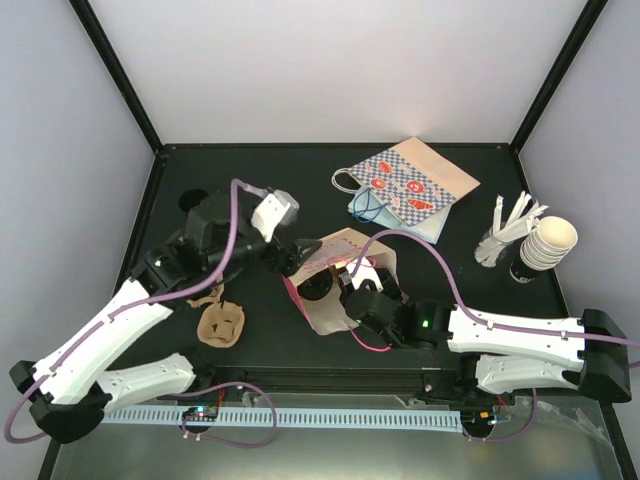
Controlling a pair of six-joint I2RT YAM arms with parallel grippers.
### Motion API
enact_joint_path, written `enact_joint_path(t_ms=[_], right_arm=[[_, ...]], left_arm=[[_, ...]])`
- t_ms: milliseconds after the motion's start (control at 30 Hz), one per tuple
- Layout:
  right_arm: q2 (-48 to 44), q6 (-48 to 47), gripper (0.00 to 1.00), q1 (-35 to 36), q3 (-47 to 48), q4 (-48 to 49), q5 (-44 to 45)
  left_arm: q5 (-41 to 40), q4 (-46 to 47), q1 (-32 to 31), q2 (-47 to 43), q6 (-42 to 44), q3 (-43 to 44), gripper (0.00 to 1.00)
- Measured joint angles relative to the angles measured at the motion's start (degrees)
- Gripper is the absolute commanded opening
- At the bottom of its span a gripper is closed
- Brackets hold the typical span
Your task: Pack the takeout coffee
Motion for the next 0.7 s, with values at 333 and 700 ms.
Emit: enact_joint_path(t_ms=[333, 700], right_arm=[[0.1, -0.6, 0.47, -0.1, 0.0, 1.2, -0.4], [1.0, -1.1, 0.45, -1.1, -0.1, 2.9, -1.7]], left_arm=[[-0.4, -5.2, 21.6, 12.9, -6.4, 6.8, 0.99], [5.7, -7.8, 29.0, 41.1, -8.7, 14.2, 0.90]])
